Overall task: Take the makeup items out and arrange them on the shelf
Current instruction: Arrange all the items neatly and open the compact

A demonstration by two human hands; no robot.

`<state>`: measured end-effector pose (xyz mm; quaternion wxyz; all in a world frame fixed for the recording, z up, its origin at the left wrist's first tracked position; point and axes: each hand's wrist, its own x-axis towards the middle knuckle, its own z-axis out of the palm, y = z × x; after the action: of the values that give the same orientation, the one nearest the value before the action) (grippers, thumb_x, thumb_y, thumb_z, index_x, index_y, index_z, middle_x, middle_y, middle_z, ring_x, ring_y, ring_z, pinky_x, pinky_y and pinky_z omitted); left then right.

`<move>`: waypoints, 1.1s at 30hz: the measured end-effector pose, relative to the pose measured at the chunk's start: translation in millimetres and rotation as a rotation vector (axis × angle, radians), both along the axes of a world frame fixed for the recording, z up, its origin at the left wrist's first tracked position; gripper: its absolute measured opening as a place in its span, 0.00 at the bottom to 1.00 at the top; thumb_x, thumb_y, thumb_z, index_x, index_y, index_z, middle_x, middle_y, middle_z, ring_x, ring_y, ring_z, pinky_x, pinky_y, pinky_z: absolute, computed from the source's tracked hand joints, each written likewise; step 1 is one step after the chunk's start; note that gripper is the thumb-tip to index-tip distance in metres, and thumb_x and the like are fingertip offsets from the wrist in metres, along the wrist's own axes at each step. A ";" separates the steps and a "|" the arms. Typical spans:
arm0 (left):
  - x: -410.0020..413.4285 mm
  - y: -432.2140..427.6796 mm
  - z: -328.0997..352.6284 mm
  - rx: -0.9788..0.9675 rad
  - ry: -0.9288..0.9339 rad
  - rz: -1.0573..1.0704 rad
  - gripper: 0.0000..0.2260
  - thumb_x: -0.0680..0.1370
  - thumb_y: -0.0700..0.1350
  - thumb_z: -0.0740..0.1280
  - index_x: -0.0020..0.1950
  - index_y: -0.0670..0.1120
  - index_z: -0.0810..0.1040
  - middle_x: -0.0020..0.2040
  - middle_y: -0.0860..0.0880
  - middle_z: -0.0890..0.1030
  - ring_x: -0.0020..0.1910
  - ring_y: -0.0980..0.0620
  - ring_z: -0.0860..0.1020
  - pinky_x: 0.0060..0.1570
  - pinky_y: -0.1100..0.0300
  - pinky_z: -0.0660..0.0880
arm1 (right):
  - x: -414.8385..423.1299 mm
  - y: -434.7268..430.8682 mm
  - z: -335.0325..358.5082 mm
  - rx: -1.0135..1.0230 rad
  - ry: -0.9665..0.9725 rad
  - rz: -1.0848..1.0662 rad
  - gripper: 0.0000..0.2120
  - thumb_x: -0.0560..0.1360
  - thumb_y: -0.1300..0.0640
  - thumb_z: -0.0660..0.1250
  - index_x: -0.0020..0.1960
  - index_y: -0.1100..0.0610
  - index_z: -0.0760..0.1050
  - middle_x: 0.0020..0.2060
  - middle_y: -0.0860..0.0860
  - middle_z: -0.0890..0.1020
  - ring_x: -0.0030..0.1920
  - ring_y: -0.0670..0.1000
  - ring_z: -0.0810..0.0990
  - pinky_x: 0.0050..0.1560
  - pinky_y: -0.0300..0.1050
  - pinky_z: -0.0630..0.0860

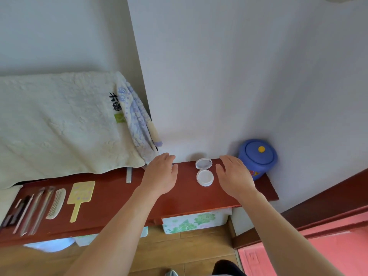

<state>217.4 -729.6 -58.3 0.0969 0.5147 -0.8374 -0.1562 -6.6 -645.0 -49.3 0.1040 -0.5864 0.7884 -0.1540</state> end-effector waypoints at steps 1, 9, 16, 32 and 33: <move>-2.8 -1.5 -1.0 0.016 0.002 0.007 0.19 0.84 0.47 0.55 0.73 0.43 0.70 0.69 0.47 0.73 0.67 0.46 0.70 0.65 0.51 0.69 | -2.7 -2.5 -2.7 -0.002 0.003 0.009 0.20 0.82 0.52 0.58 0.69 0.60 0.71 0.65 0.55 0.76 0.66 0.57 0.71 0.64 0.50 0.66; -31.3 -7.2 -10.6 0.058 -0.001 0.139 0.18 0.84 0.47 0.55 0.72 0.43 0.71 0.66 0.47 0.74 0.65 0.46 0.72 0.62 0.52 0.69 | -45.0 -30.6 -29.5 0.021 -0.010 0.103 0.19 0.82 0.52 0.59 0.68 0.61 0.71 0.64 0.56 0.76 0.65 0.57 0.73 0.64 0.49 0.67; -48.0 -6.3 -35.7 0.087 0.020 0.235 0.14 0.82 0.46 0.56 0.64 0.44 0.74 0.59 0.48 0.77 0.60 0.46 0.75 0.57 0.51 0.74 | -67.8 -55.4 -56.5 0.124 -0.060 0.211 0.19 0.82 0.51 0.57 0.69 0.59 0.69 0.66 0.55 0.74 0.65 0.56 0.71 0.65 0.48 0.67; -62.4 -24.2 -126.9 0.398 -0.178 0.143 0.36 0.76 0.57 0.68 0.80 0.50 0.57 0.80 0.48 0.56 0.78 0.48 0.56 0.74 0.52 0.60 | -57.6 -75.5 -149.0 0.377 -0.068 0.180 0.38 0.69 0.28 0.64 0.66 0.55 0.69 0.59 0.51 0.74 0.61 0.53 0.72 0.59 0.49 0.72; -62.9 -23.7 -132.1 0.401 -0.190 0.140 0.37 0.75 0.58 0.69 0.79 0.50 0.57 0.80 0.48 0.56 0.78 0.48 0.56 0.74 0.52 0.61 | -55.1 -75.4 -153.4 0.364 -0.073 0.180 0.37 0.67 0.28 0.65 0.63 0.54 0.70 0.57 0.50 0.74 0.60 0.53 0.73 0.57 0.49 0.73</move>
<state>154.5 -753.3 -190.3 -0.0760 0.5927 -0.7573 -0.2634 -61.7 -720.4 -202.6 0.2502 -0.6198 0.7435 -0.0204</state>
